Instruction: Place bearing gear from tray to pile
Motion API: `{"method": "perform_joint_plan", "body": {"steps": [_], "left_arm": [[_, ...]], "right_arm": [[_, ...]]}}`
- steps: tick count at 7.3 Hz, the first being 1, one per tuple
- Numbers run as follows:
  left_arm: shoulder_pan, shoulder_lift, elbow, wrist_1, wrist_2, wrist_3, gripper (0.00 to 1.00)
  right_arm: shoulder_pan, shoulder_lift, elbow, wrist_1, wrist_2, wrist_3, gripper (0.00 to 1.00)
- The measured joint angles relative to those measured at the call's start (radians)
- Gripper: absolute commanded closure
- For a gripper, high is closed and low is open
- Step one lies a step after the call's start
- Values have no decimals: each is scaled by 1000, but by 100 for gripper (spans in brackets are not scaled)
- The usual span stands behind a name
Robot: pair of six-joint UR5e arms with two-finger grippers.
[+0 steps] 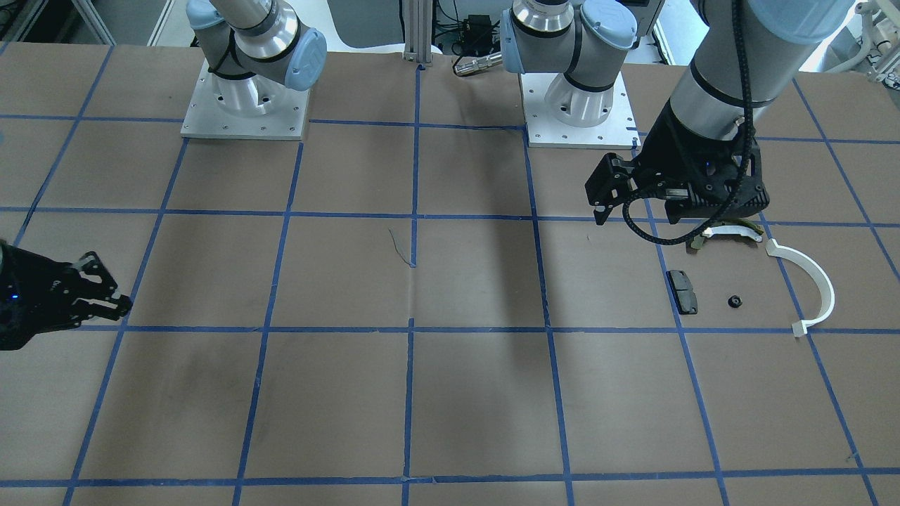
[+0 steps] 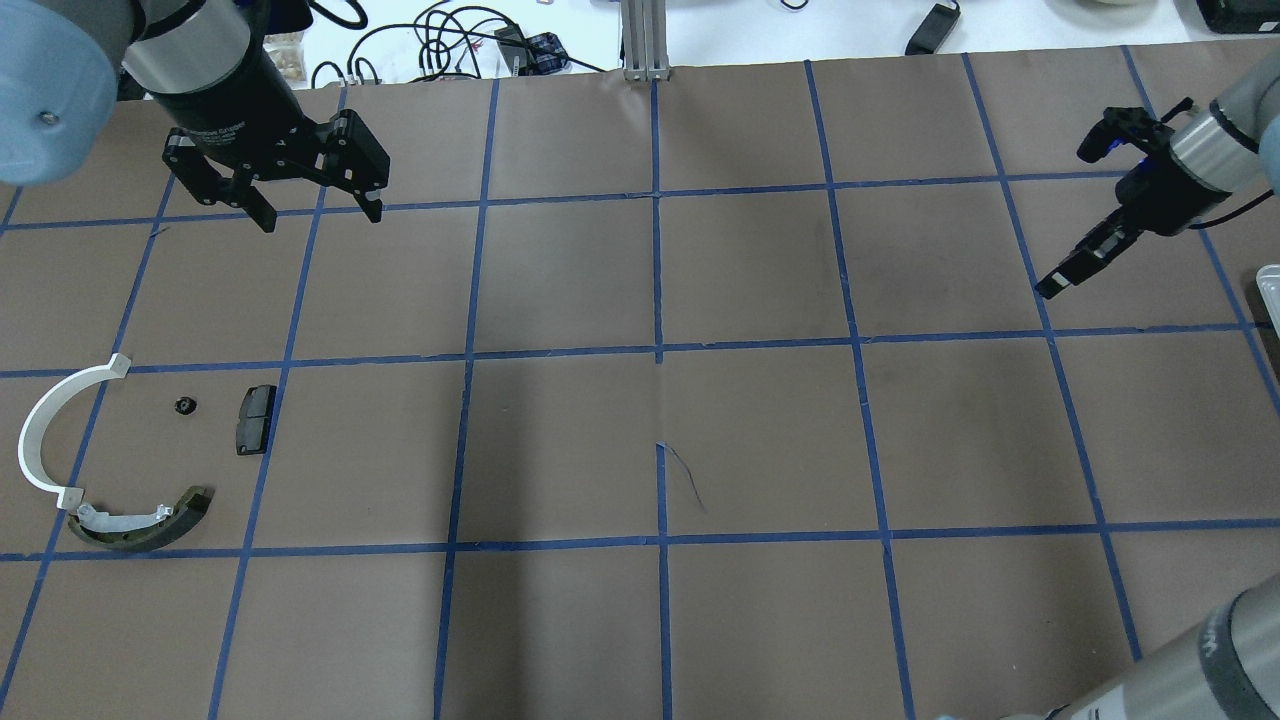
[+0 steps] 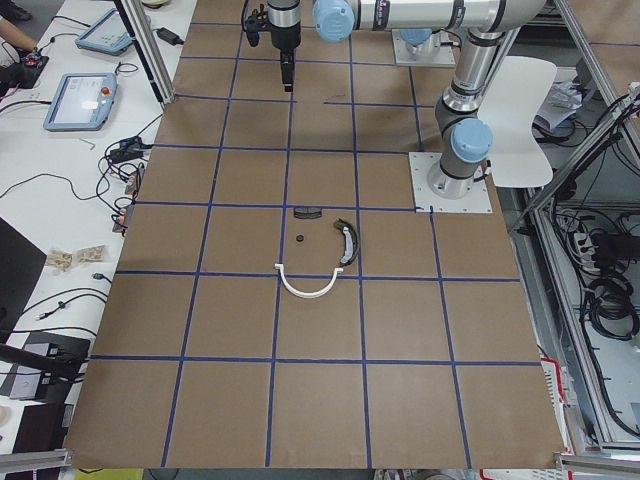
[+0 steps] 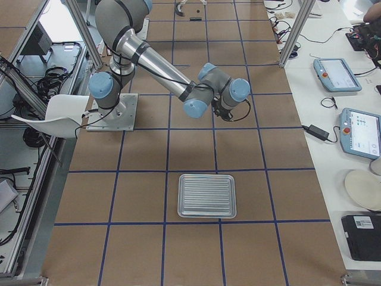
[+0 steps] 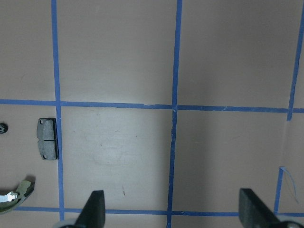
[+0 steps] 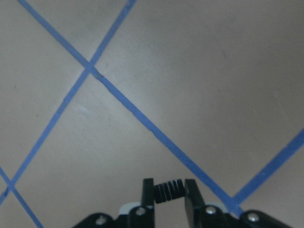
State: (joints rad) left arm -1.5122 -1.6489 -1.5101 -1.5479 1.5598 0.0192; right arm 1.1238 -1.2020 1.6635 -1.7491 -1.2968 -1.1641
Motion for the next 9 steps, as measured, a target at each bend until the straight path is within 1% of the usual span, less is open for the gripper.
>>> {"method": "perform_joint_plan", "body": {"steps": [1,2,5,6,7,9], "left_arm": [[-1,1,0,4,-2,0,0],[-2,1,-1,5,-3,-1,0],[-2,3,-2,5,-4,-2,0],[-2,3,-2,6,-4,-2,0],[-2,4,-2,6,-2,-2,0],[-2,6,-2,5,5,0,0]], "right_arm": [[68,-26,44,-47,14,122,100],[141,-41,98,-131,26,246,100],[352,-52,269,-467,43,614,100],[420,-53,301,-549,43,736,100],[497,-53,313,-600,42,857,100],[634,-46,323,-664,42,1053,100]]}}
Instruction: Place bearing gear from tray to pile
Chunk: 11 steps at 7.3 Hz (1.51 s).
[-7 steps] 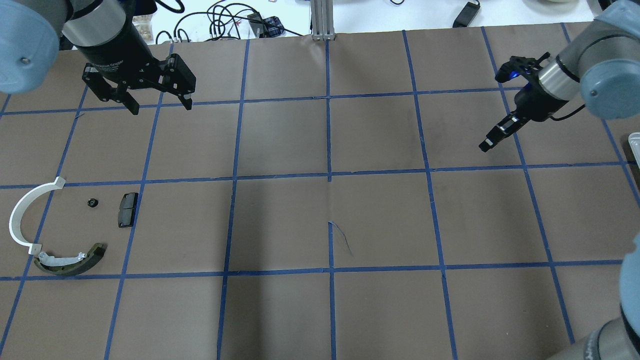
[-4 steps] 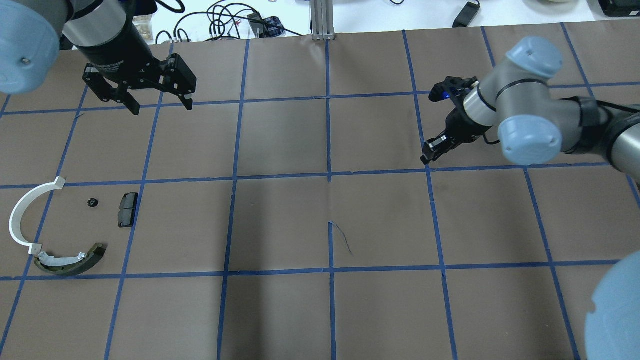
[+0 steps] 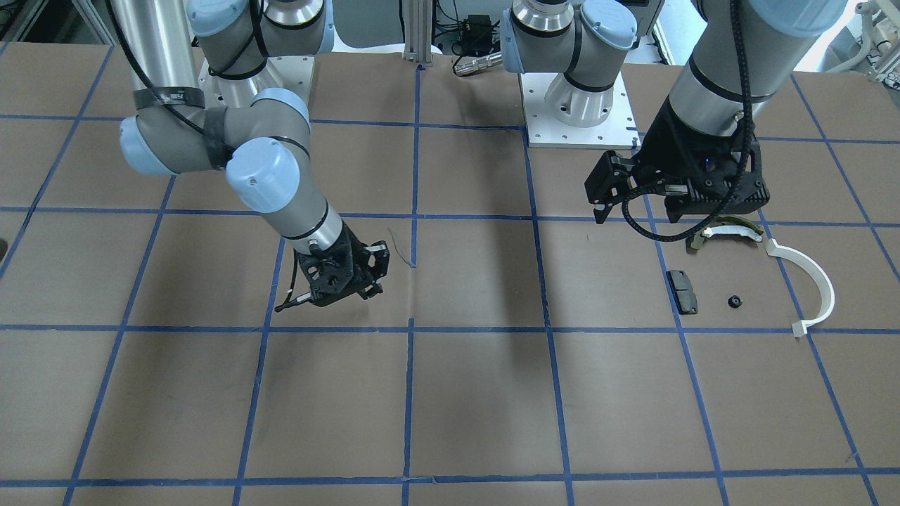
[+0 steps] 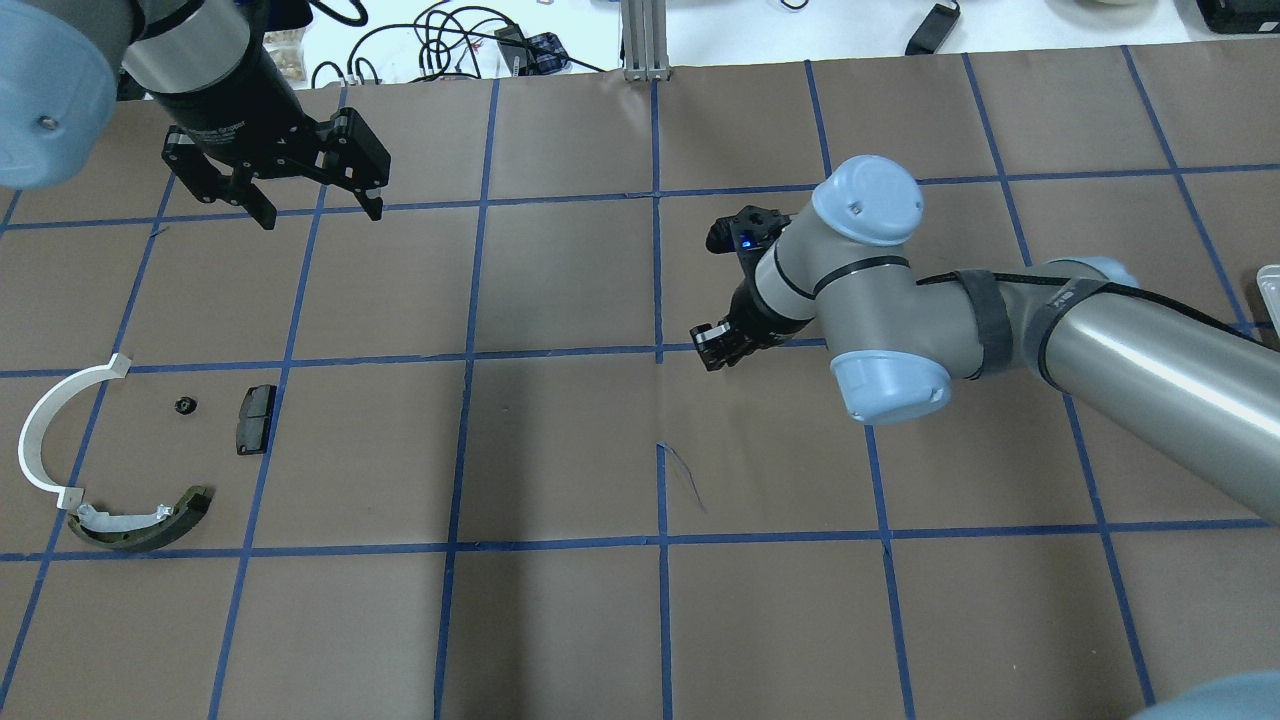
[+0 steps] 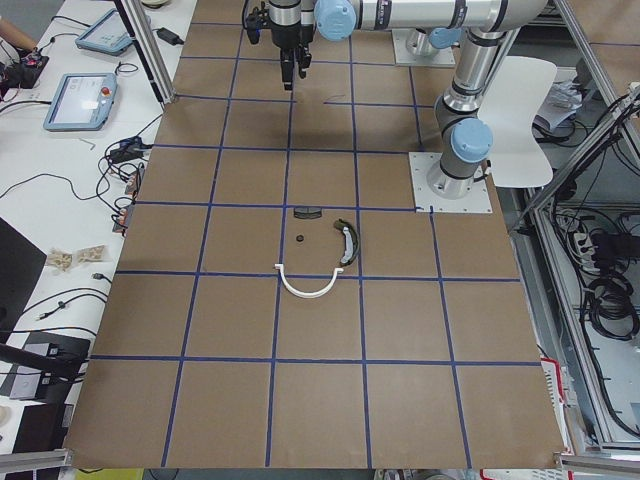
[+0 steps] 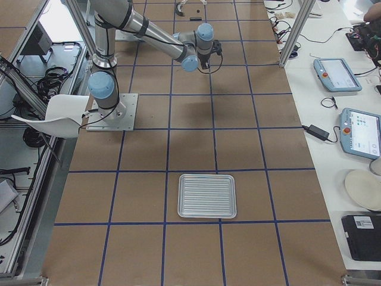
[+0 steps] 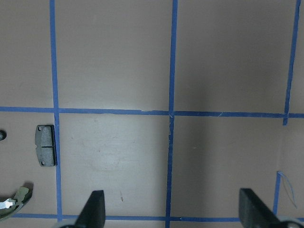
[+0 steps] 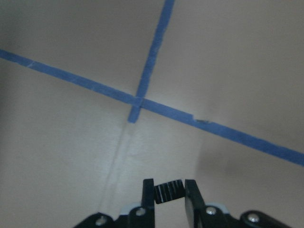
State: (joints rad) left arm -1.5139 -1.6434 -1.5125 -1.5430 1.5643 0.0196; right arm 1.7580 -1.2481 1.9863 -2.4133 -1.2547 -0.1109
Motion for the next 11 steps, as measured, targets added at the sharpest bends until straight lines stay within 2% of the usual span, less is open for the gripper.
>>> {"method": "perform_joint_plan", "body": {"steps": [1,2,4,5,6,9,11], "left_arm": [[1,1,0,0,1,0,0],[1,1,0,0,2,0,0],[1,3,0,0,0,0,0],[1,4,0,0,0,0,0],[1,4,0,0,0,0,0],[-1,0,1,0,-7,-9,0],[-31,-20,0,0,-10,-82,0]], "right_arm": [[42,2,3,-14,0,59,100],[83,8,5,-25,0,104,95],[149,37,6,-69,-1,168,58],[162,55,6,-96,-2,180,14],[166,68,6,-117,-5,185,0],[144,56,-17,-129,-30,178,0],[52,-5,-54,-61,-84,176,0]]}}
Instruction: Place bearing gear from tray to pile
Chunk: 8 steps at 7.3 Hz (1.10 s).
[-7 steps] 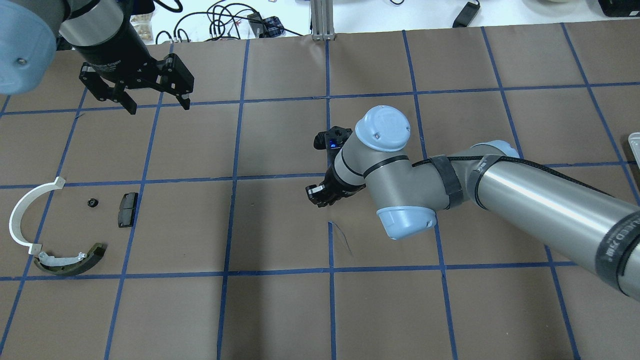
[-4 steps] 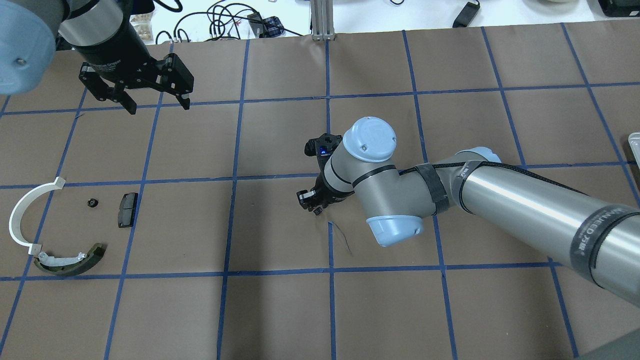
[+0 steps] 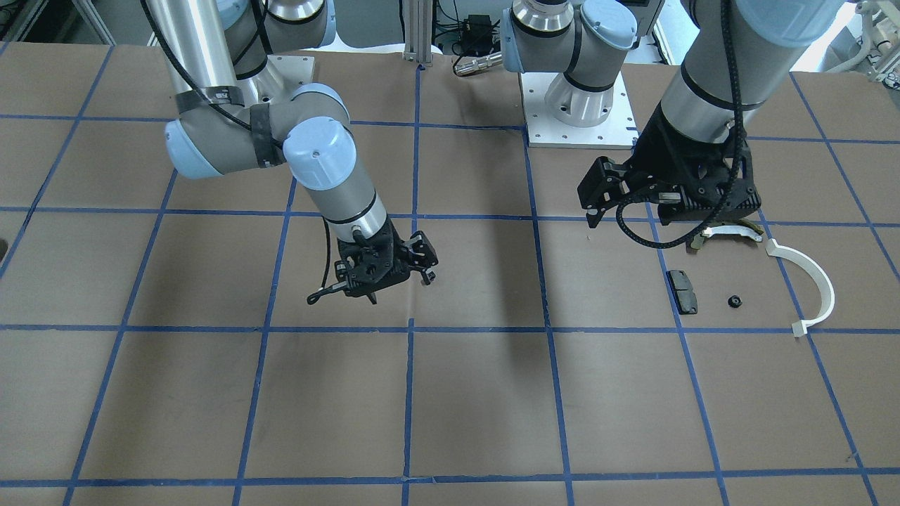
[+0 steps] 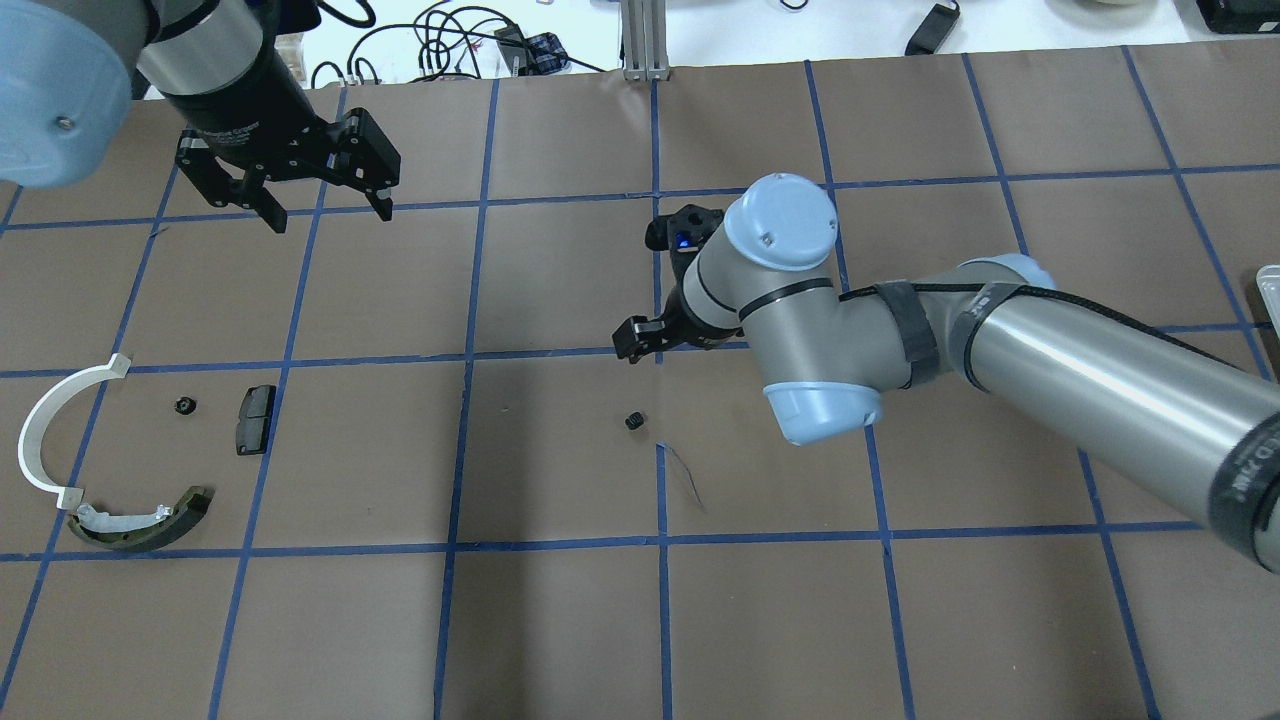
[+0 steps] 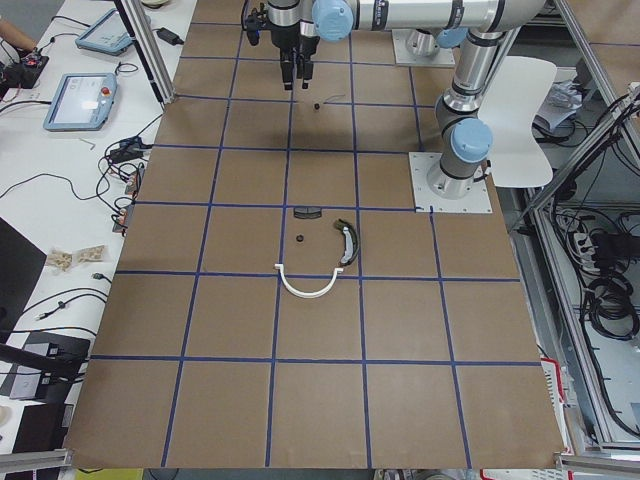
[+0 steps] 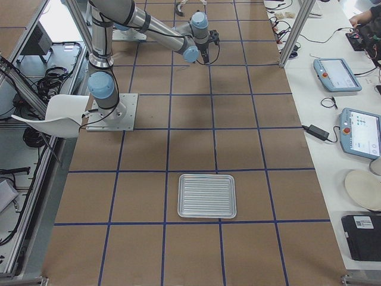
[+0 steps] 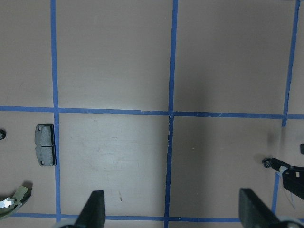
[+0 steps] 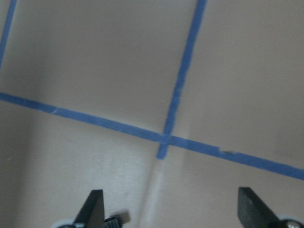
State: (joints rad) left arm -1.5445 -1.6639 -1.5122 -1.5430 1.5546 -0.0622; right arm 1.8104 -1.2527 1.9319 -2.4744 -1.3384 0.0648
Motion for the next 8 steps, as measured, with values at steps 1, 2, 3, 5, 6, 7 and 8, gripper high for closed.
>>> {"method": "perform_joint_plan", "body": {"steps": [1,2,3,5,6,7,8], "left_arm": [[-50,-14,-13,5,0,-72,0],[-127,-34,-58,58,1,-162,0],[-203,-59,-129,172,1,-268,0],[-334,-136,-314,488,1,-484,0],[-381,-180,-385,598,4,-539,0],[-412,-216,-433,668,7,-570,0],[-428,-244,-458,712,7,-592,1]], "right_arm": [[-66,-52,-10,88,-12,3,0],[-139,-118,-27,218,-30,6,0],[-204,-179,-62,362,-59,4,0],[-280,-254,-194,668,-106,3,0],[-297,-265,-260,787,-124,11,0],[-302,-274,-301,859,-135,27,0],[-305,-279,-318,891,-139,39,0]]}}
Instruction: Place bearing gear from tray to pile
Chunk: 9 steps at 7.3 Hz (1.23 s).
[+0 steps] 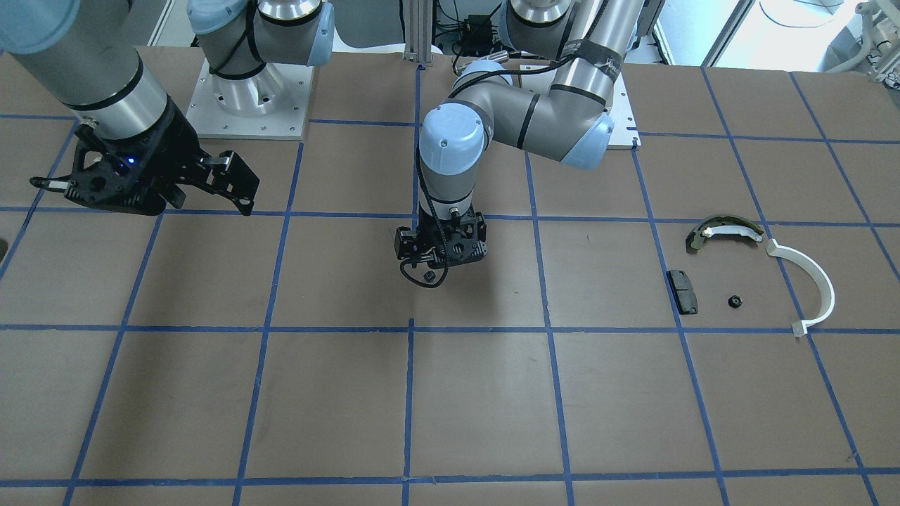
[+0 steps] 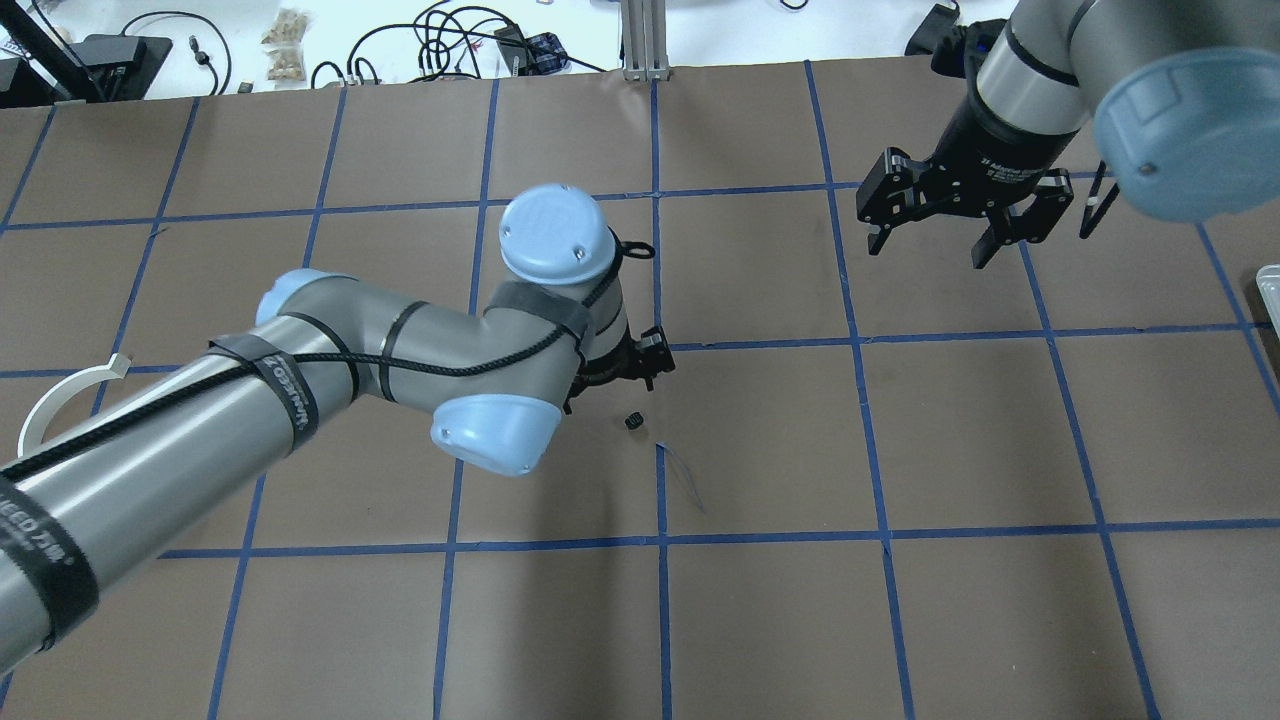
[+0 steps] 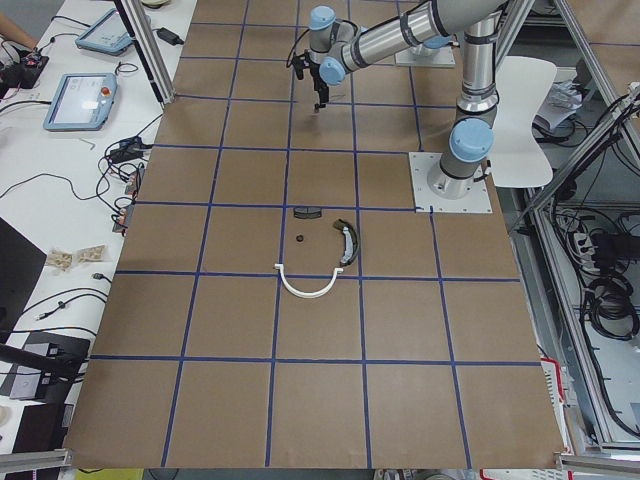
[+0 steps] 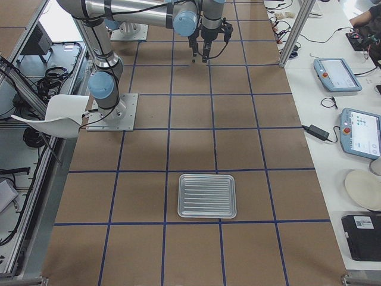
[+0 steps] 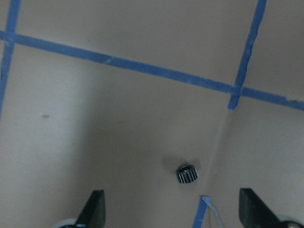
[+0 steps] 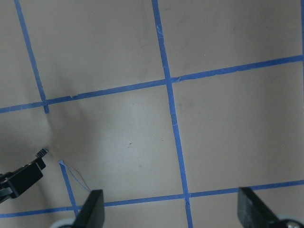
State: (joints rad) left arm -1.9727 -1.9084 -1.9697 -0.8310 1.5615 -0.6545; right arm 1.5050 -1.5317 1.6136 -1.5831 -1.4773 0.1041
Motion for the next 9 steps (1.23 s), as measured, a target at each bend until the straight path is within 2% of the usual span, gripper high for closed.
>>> {"method": "perform_joint_plan", "body": {"steps": [1,6,7,8,9], "left_arm": [[-9,-22,-10,23,2,-18,6],[-16,-80,-10,139,7,-30,7],[-15,-86,-10,150,8,-29,40],[-15,-90,-10,159,8,-27,87],[-15,-91,-10,165,8,-26,100]], "right_arm": [[-4,-5,-9,11,-2,0,0],[14,-43,-18,22,-105,10,0],[15,-51,-21,24,-110,10,0],[16,-62,-25,25,-115,9,0],[16,-77,-24,27,-115,13,0]]}}
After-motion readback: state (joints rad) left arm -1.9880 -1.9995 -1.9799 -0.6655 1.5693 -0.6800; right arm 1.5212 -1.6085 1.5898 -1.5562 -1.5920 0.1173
